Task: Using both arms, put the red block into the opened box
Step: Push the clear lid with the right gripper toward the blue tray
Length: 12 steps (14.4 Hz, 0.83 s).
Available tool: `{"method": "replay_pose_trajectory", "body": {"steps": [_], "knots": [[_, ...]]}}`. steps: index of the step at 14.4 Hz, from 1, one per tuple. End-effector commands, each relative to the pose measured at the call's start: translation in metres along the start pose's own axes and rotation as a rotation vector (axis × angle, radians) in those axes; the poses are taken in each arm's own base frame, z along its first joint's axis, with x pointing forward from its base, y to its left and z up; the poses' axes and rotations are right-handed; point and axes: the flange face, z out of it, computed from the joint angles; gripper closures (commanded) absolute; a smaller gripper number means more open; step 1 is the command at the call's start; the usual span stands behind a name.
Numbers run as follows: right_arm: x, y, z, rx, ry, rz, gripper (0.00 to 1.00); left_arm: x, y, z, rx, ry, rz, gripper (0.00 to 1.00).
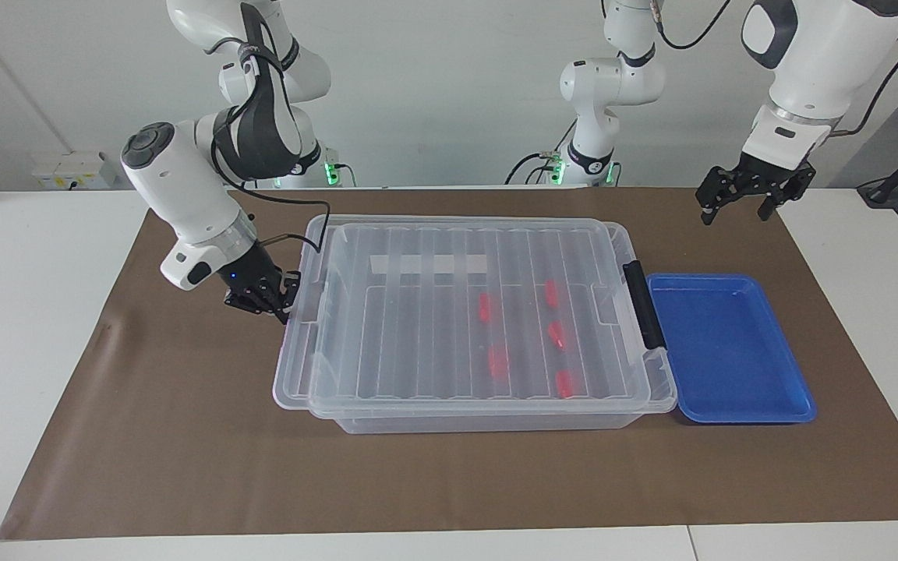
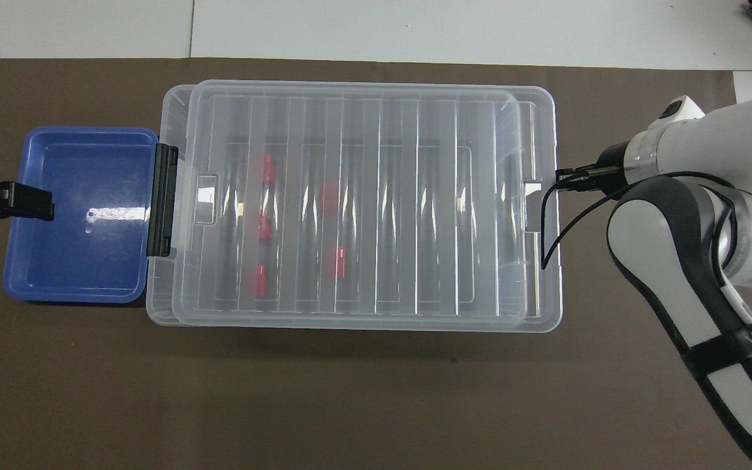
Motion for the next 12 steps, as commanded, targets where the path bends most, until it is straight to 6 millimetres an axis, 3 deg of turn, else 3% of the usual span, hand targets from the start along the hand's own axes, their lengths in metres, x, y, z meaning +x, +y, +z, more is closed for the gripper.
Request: {"method": "replay_pose_trajectory", "body": {"steps": [1, 12], "knots": [[-0.0012, -0.0136, 0.0049, 0.033, 0.012, 0.009, 1.00, -0.0019, -0.0016, -0.0066, -0.012, 0.021, -0.006, 0.00], [-0.0027, -0.0225, 0.0082, 0.054, 0.006, 0.006, 1.00, -0.0050, 0.0058, -0.0078, -0.013, 0.017, 0.008, 0.00]]}}
